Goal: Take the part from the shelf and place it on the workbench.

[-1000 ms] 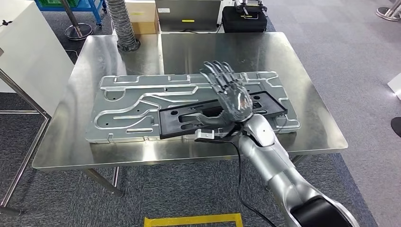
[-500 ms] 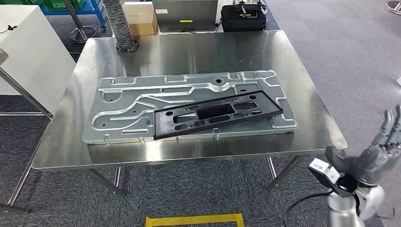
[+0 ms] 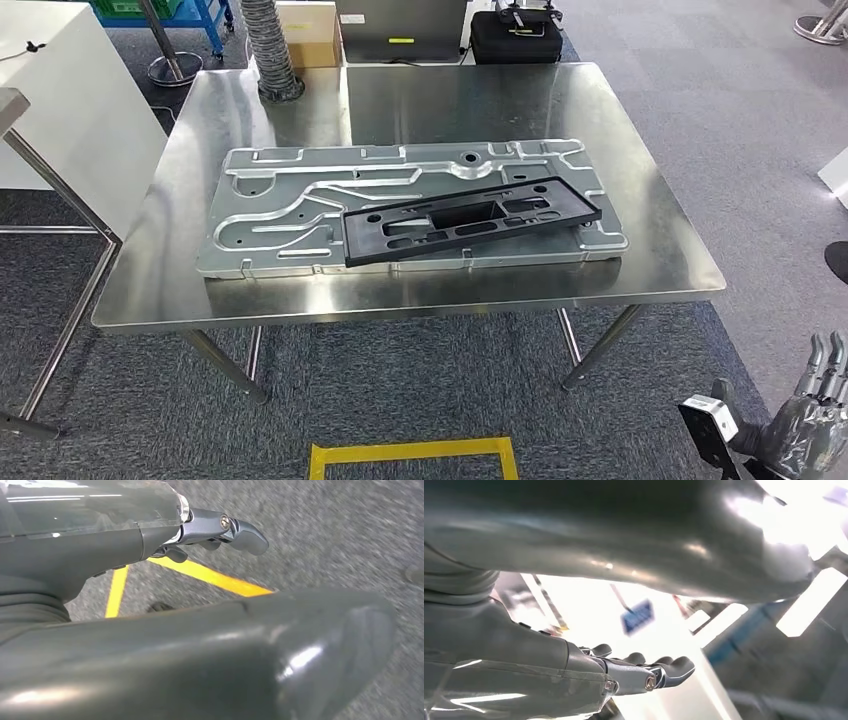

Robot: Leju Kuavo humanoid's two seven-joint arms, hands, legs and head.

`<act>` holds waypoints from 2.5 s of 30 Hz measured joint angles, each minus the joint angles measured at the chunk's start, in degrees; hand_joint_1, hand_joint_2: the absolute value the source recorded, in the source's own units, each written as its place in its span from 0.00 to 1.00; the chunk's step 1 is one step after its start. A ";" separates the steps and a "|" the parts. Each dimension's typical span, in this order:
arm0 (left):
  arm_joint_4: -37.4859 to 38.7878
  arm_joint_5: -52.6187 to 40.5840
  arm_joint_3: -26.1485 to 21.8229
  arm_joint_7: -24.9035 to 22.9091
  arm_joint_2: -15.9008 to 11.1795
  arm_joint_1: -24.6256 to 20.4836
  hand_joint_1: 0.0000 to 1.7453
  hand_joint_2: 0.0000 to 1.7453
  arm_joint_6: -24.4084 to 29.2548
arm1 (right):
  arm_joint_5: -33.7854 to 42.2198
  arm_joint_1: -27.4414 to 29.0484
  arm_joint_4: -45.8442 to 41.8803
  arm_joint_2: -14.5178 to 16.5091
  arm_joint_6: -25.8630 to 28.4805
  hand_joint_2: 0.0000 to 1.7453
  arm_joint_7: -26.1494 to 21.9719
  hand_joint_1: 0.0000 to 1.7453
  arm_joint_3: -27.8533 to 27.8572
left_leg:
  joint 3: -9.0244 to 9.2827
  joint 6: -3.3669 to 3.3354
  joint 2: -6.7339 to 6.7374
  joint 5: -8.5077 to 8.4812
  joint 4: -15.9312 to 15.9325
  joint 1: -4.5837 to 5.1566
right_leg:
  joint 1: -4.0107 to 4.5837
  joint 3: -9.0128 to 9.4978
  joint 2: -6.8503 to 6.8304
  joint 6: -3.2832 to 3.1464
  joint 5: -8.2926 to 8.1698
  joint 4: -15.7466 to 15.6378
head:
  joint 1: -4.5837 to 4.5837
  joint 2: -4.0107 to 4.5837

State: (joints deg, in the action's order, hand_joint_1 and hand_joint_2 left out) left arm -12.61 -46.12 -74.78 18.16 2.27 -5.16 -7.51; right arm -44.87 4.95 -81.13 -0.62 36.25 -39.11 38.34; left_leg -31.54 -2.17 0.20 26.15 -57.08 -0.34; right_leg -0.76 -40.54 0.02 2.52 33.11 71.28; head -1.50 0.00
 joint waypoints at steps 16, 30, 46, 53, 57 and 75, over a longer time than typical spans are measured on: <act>0.00 -0.90 -0.02 -1.55 1.02 0.49 0.00 0.00 0.76 | -4.81 -5.92 49.38 -2.91 -2.43 1.00 4.27 0.00 14.55 | -7.15 3.46 0.00 8.18 -15.48 -0.33 | 0.77 8.77 -0.55 -3.82 -7.85 -15.45 | -0.01 0.00; 0.08 -2.69 0.14 -1.94 1.66 -0.12 0.00 0.00 0.35 | -13.66 -7.23 66.26 1.36 -13.59 0.00 26.81 0.00 14.90 | 3.53 0.02 0.60 0.00 3.31 0.25 | 0.34 1.23 -0.12 -0.69 -1.31 -3.72 | -0.02 0.00; 0.14 -6.11 2.13 -3.04 3.48 0.51 0.00 0.00 -1.22 | -15.63 -7.78 68.39 3.31 -21.11 0.00 30.86 0.00 13.83 | -8.00 4.25 0.36 6.99 -14.15 -0.63 | 0.09 11.47 -0.63 -3.24 -5.91 -16.27 | -0.02 0.00; 0.13 -5.96 2.42 -2.33 3.51 0.28 0.00 0.00 -0.68 | -16.82 -7.87 68.58 3.35 -23.04 0.00 29.76 0.00 12.92 | 6.24 2.31 0.23 3.60 0.68 0.15 | 0.72 6.34 -0.63 -2.26 -9.81 -15.27 | -0.03 0.00; 0.14 -6.31 2.55 -2.25 3.50 0.40 0.00 0.00 -0.42 | -16.71 -8.05 68.82 3.40 -25.33 0.00 29.17 0.00 12.72 | 5.88 0.71 0.42 2.65 3.39 0.14 | 0.56 5.22 -0.54 -0.91 -9.87 -14.71 | -0.02 0.00; 0.15 -9.33 5.15 -1.24 2.62 0.28 0.00 0.00 -1.07 | -14.27 -8.64 69.48 5.51 -29.11 0.00 29.56 0.00 13.17 | -5.44 3.44 0.31 5.17 -8.89 -0.23 | -0.12 12.27 -0.50 -3.35 -5.08 -16.53 | -0.02 0.00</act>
State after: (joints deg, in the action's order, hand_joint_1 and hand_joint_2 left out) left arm -12.46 -55.45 -69.63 16.92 4.90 -4.88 -8.58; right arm -59.13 -3.68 -11.65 4.89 7.15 -9.55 51.51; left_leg -36.98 1.27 0.51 31.32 -65.97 -0.57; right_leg -0.88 -28.27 -0.48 -0.83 28.03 54.75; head -1.52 0.00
